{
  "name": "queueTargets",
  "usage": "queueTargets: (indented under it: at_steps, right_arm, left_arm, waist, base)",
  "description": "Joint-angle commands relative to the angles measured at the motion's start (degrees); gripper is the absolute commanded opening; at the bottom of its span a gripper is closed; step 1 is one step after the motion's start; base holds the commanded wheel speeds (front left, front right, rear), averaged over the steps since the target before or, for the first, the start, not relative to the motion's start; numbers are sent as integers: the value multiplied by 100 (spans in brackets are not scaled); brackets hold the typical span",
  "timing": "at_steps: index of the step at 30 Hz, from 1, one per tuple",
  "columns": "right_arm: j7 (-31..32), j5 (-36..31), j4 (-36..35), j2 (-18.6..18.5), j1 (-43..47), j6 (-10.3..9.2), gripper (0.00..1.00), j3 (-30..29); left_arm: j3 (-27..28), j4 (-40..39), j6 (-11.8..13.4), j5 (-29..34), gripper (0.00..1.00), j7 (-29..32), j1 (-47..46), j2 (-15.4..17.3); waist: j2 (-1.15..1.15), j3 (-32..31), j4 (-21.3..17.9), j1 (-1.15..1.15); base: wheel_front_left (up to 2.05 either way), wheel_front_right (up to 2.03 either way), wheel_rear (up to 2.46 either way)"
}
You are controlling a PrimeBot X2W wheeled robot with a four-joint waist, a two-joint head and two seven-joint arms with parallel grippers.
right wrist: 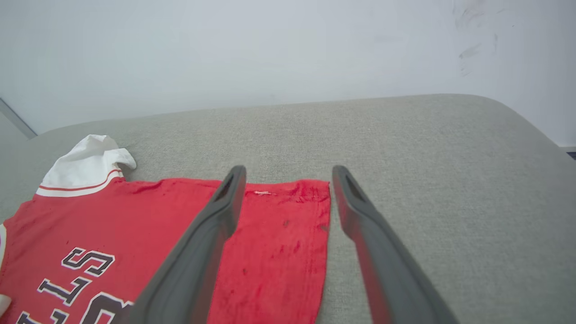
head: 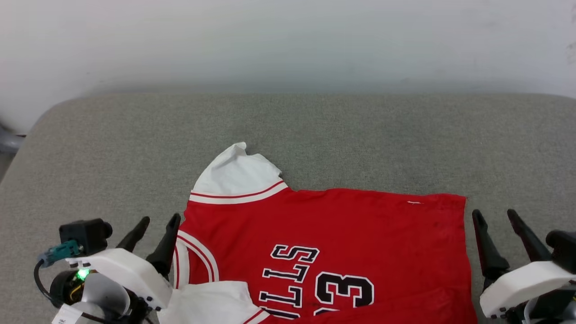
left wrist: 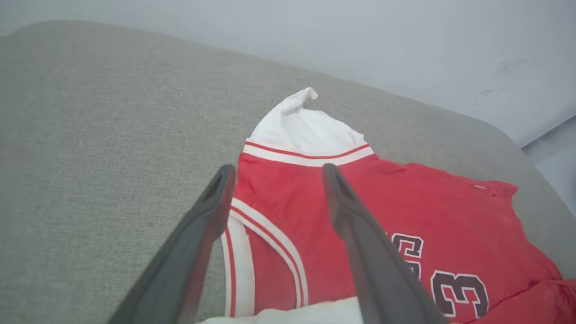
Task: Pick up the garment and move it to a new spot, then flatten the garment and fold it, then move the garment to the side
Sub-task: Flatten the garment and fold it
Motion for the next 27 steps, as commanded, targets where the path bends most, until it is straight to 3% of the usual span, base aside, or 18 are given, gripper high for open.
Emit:
queueTargets:
  at_steps: [1, 8, 15, 20, 27]
  right_arm:
    - [-61, -73, -63, 40, -109, -4, 100, -10]
    - [-226, -287, -461, 138, -566, -4, 100, 31]
    - [-191, -432, -757, 192, -984, -4, 100, 58]
    - [-208, -378, -721, 201, -1152, -4, 100, 69]
    - [-369, -125, -477, 203, -1196, -4, 100, 100]
  left_arm:
    - [18, 0, -37, 75, 100, -133, -128, -32]
    - [153, 176, -223, 605, 100, -1107, -771, -169]
    - [97, 690, -600, 683, 100, -1086, -1727, -172]
    - [-131, 1175, -1215, 366, 100, -171, -2502, 25]
    - [-454, 1703, -1629, -351, 100, 1973, -3389, 596]
  waist:
    - [0, 132, -44, 0]
    - [0, 828, -145, 0]
    - [0, 1414, -325, 0]
    - [0, 1676, -537, 0]
    - [0, 1971, -896, 0]
  base:
    - [0, 0, 0]
    - [0, 0, 0]
    - [0, 0, 0]
    - [0, 0, 0]
    - [0, 0, 0]
